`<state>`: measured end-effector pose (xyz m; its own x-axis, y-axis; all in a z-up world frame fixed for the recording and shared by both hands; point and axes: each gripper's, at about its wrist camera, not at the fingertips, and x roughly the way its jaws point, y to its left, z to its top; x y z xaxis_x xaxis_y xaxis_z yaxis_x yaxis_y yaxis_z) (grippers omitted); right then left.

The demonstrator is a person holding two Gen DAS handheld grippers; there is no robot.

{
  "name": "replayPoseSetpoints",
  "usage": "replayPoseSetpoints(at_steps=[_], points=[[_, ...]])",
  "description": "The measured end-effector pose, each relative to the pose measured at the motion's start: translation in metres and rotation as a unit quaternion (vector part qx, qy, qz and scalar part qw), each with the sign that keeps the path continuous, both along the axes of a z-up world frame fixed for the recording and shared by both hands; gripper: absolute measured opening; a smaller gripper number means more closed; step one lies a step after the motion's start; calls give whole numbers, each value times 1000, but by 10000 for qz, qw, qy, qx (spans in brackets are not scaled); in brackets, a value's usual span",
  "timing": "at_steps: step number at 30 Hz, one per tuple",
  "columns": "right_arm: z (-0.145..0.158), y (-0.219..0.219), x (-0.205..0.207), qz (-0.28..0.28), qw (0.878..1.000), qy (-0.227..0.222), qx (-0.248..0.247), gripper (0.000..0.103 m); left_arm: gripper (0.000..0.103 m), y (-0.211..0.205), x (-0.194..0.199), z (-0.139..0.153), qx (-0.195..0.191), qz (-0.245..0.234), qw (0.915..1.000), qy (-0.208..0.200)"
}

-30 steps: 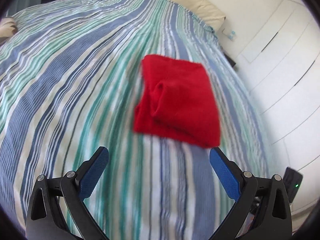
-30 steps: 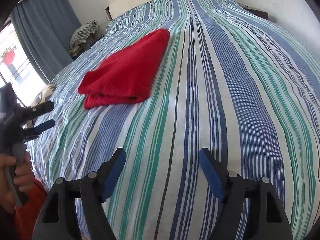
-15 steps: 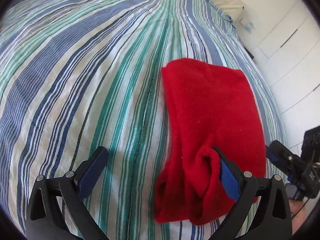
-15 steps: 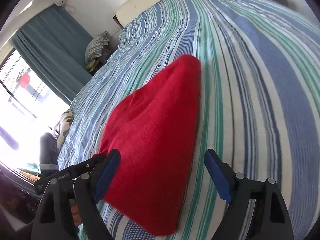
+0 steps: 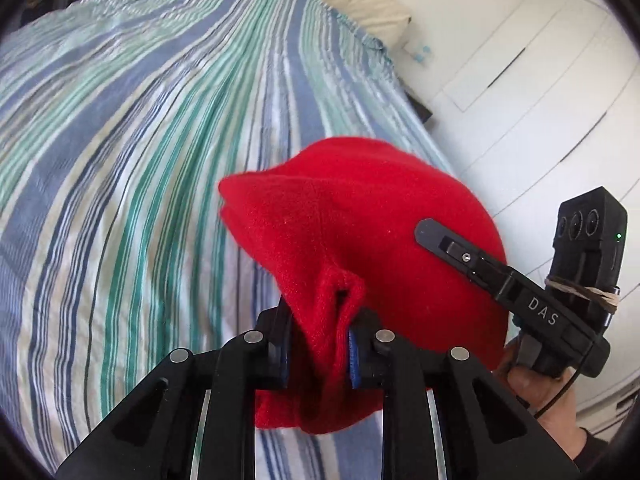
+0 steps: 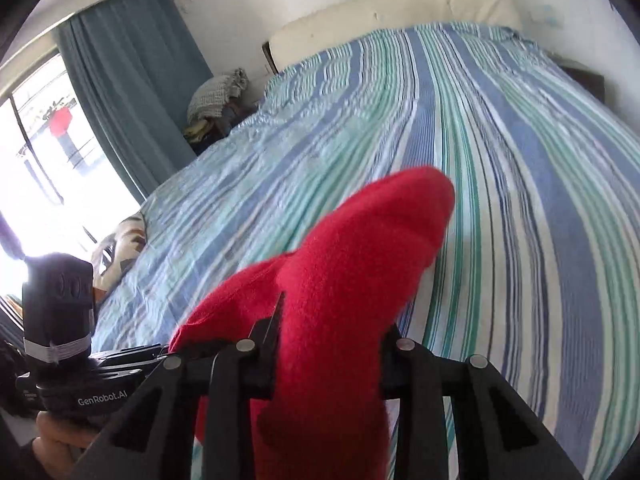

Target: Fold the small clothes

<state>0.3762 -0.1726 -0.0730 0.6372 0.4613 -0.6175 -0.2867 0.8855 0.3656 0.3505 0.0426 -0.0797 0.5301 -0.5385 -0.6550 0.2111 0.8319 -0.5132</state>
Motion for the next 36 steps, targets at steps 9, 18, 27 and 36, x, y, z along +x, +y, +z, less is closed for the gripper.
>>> replayPoseSetpoints(at_steps=[9, 18, 27, 36], points=[[37, -31, -5, -269, 9991, -6, 316, 33, 30, -25, 6, 18, 62, -248, 9997, 6], [-81, -76, -122, -831, 9873, 1309, -334, 83, 71, 8, -125, -70, 1380, 353, 9870, 739], [7, -89, -225, -994, 9864, 645, -1135, 99, 99, -31, -203, 17, 3020, 1042, 9468, -390], [64, -90, -282, -1041, 9813, 423, -1559, 102, 101, -50, -230, 67, 3268, 1178, 9351, -696]])
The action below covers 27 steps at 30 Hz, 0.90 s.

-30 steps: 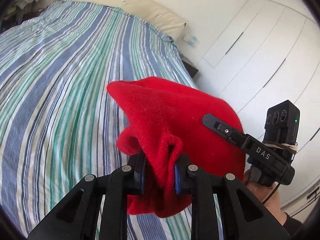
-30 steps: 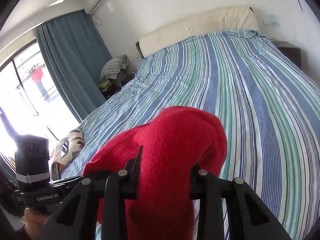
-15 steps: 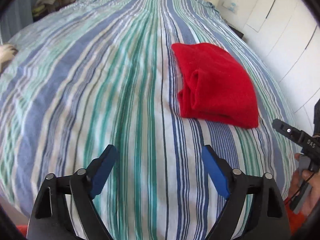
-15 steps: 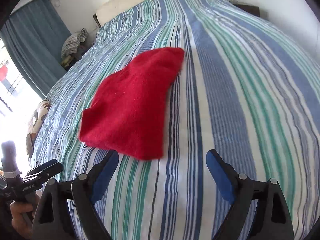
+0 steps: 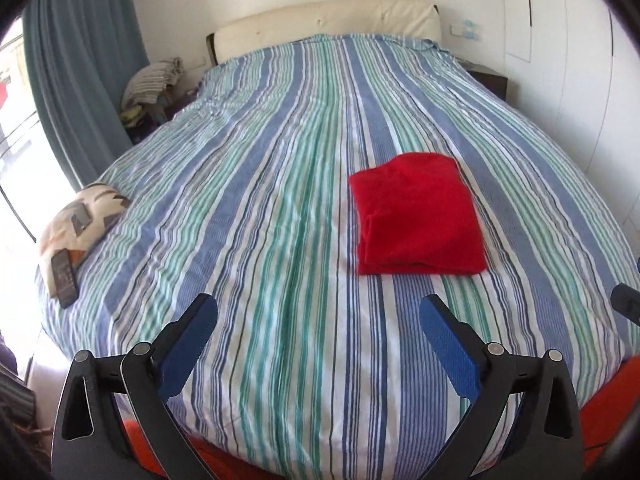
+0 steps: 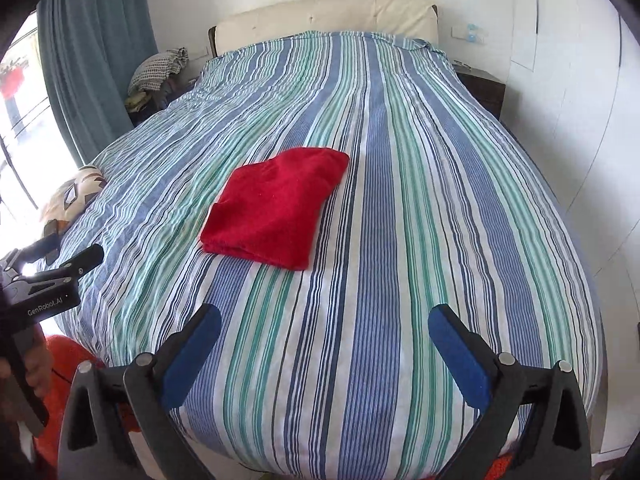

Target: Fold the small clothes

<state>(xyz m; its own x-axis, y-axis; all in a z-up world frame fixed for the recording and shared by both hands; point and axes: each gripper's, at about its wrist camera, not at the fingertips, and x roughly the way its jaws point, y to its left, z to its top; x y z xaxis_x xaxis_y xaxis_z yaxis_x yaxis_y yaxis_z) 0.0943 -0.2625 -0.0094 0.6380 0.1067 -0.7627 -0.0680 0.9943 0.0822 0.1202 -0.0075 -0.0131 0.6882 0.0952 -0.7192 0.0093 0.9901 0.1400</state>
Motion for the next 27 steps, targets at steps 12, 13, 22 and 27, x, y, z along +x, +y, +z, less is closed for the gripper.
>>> replayPoseSetpoints(at_steps=[12, 13, 22, 27], points=[[4, 18, -33, 125, 9997, 189, 6, 102, 101, -16, -28, 2, -106, 56, 9989, 464], [6, 22, -37, 166, 9997, 189, -6, 102, 101, -16, -33, 4, -141, 82, 9986, 493], [20, 49, -73, 493, 9985, 234, 93, 102, 101, -15, -71, 12, -156, -129, 9954, 940], [34, 49, -78, 506, 9985, 186, 93, 102, 101, -1, -83, 21, -367, -115, 9947, 957]])
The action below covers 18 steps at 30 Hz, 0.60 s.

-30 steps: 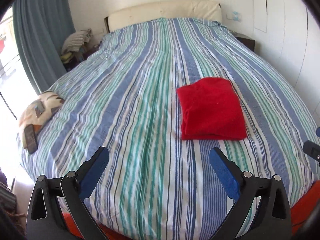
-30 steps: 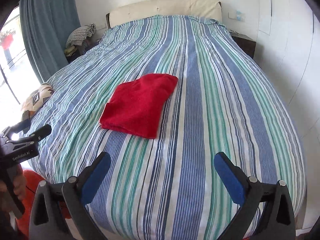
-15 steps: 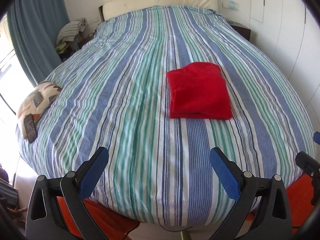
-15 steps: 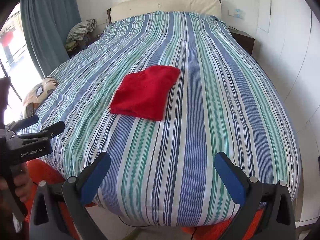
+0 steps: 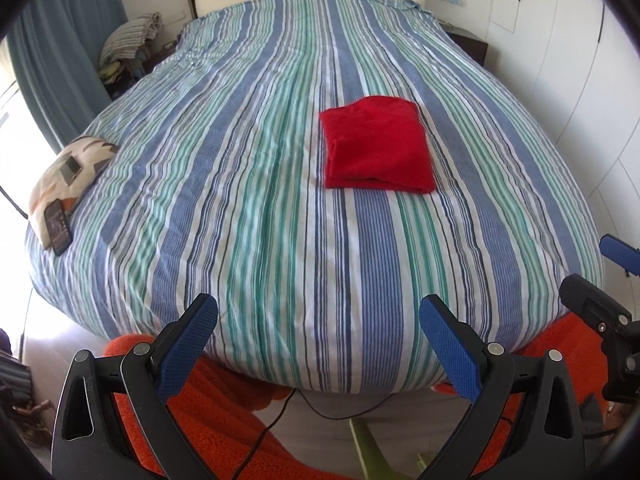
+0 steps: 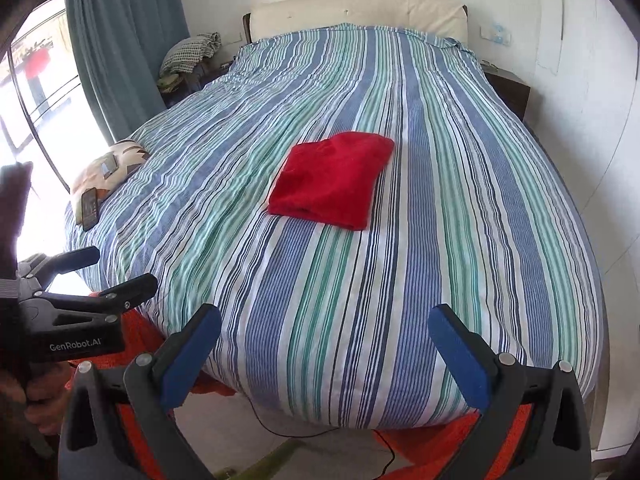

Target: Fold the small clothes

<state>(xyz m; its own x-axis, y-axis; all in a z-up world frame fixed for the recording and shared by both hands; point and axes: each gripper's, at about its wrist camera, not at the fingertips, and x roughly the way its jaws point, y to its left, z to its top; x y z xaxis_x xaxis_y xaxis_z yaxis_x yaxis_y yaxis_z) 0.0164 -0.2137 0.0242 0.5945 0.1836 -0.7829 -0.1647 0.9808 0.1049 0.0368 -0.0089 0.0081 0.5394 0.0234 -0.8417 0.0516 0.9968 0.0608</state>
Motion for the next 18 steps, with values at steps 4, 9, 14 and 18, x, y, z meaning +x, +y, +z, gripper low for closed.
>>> replayPoseSetpoints(at_steps=[4, 9, 14, 18], points=[[5, 0, 0, 44, 10000, 44, -20, 102, 101, 7, -8, 7, 87, 107, 9998, -148], [7, -1, -3, 56, 10000, 40, 11, 102, 101, 12, -4, 7, 147, 236, 9993, -241], [7, -1, -4, 40, 10000, -26, -20, 102, 101, 9, 1, 2, 174, 206, 9994, -199], [5, -3, -3, 3, 10000, -33, -61, 102, 101, 6, 2, -1, 202, 147, 9995, -178]])
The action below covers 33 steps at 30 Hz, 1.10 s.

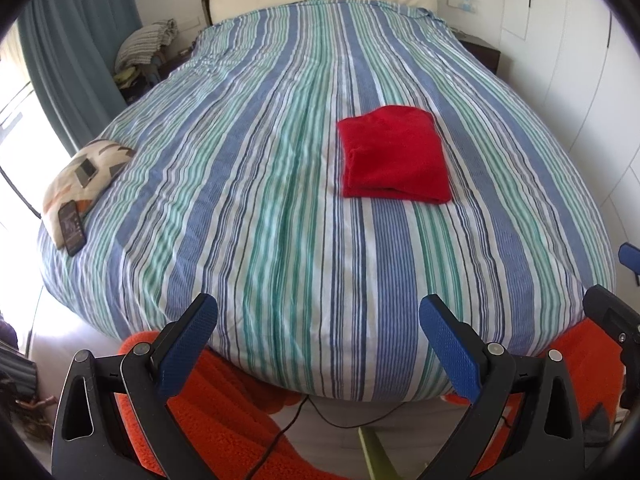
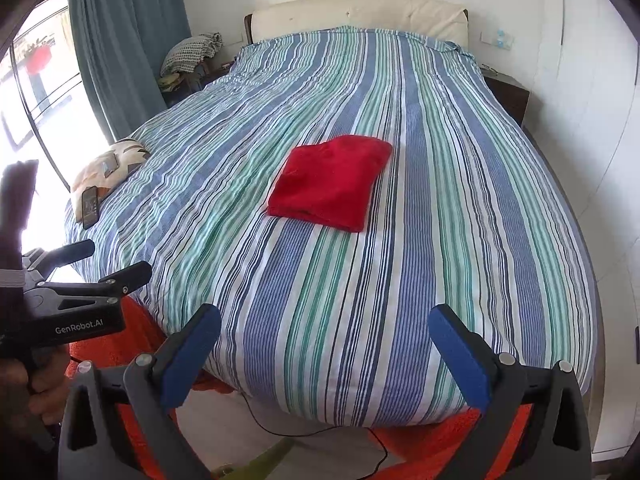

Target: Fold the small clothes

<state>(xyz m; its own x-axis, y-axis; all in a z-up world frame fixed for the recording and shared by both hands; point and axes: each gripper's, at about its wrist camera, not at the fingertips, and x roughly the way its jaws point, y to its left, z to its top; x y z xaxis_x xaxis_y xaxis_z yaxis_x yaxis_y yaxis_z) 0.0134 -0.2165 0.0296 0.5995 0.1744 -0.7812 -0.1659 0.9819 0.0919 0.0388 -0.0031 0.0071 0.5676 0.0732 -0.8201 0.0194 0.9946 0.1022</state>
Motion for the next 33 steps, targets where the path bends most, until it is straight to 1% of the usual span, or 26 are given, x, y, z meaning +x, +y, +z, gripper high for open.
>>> replayPoseSetpoints(at_steps=[5, 10, 16, 20, 27, 33], points=[[-2, 0, 3, -7, 9999, -28, -126, 102, 101, -2, 0, -2, 123, 35, 9999, -53], [-1, -2, 5, -23, 9999, -30, -137, 102, 101, -2, 0, -2, 20, -18, 9999, -133], [2, -1, 7, -91, 9996, -39, -249, 102, 101, -5, 2, -3, 228, -83, 9997, -89], [1, 0, 8, -98, 9996, 25, -252, 102, 101, -5, 2, -3, 396, -13, 9991, -137], [-2, 1, 10, -128, 9997, 102, -198, 102, 101, -1, 4, -3, 364, 64, 9993, -91], [2, 4, 9, -97, 9996, 80, -236, 102, 101, -3, 3, 0, 280, -6, 9996, -87]])
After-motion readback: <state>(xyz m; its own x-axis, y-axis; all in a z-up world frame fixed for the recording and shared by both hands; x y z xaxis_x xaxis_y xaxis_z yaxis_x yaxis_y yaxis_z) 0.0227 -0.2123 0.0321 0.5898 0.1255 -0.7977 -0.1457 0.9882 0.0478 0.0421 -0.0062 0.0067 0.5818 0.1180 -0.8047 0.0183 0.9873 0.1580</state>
